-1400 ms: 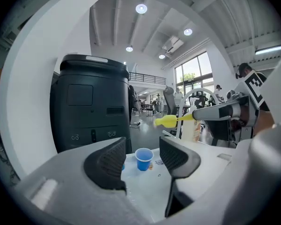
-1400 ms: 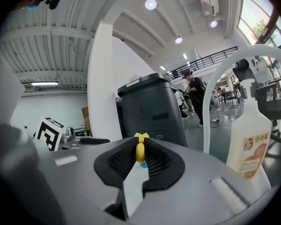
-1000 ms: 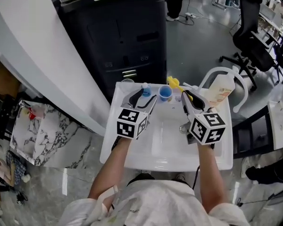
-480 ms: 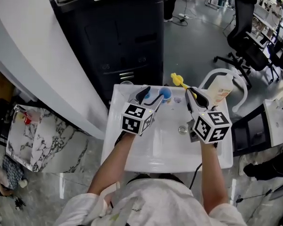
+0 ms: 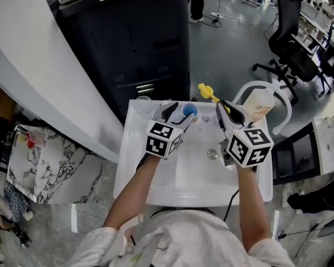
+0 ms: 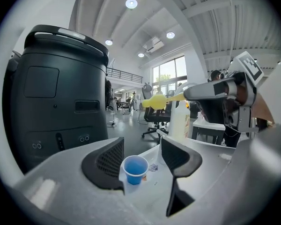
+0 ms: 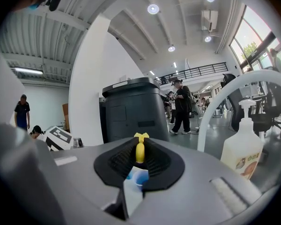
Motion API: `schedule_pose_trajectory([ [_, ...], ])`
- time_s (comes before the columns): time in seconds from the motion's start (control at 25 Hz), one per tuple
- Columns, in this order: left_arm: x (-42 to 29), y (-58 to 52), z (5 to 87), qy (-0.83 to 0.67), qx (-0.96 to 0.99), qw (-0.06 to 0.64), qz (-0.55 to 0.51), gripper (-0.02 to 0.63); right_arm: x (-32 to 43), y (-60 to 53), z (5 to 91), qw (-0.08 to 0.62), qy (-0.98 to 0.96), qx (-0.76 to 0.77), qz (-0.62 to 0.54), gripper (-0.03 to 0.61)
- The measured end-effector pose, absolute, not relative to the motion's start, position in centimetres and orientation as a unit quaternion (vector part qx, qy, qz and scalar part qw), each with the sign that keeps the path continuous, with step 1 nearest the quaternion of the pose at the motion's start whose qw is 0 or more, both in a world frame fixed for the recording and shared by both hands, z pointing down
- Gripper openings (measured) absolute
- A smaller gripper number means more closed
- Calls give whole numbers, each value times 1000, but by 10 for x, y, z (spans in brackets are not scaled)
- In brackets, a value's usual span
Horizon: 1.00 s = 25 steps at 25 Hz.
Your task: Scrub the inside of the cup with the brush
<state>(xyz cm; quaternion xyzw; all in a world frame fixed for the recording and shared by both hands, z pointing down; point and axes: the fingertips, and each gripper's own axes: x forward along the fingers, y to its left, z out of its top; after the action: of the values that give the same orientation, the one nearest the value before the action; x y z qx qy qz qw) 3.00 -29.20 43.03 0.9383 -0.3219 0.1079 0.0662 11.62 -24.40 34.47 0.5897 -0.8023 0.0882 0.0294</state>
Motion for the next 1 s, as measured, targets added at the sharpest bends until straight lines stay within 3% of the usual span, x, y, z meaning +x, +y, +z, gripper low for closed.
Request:
schedule_pose_trajectory([
  [0.64, 56, -319, 498, -293, 944, 85, 128, 348, 121, -268, 367, 55, -805, 583, 101, 35],
  [1.0, 68, -331, 536, -286, 942, 95, 149, 360, 126, -272, 377, 66, -800, 587, 105, 35],
])
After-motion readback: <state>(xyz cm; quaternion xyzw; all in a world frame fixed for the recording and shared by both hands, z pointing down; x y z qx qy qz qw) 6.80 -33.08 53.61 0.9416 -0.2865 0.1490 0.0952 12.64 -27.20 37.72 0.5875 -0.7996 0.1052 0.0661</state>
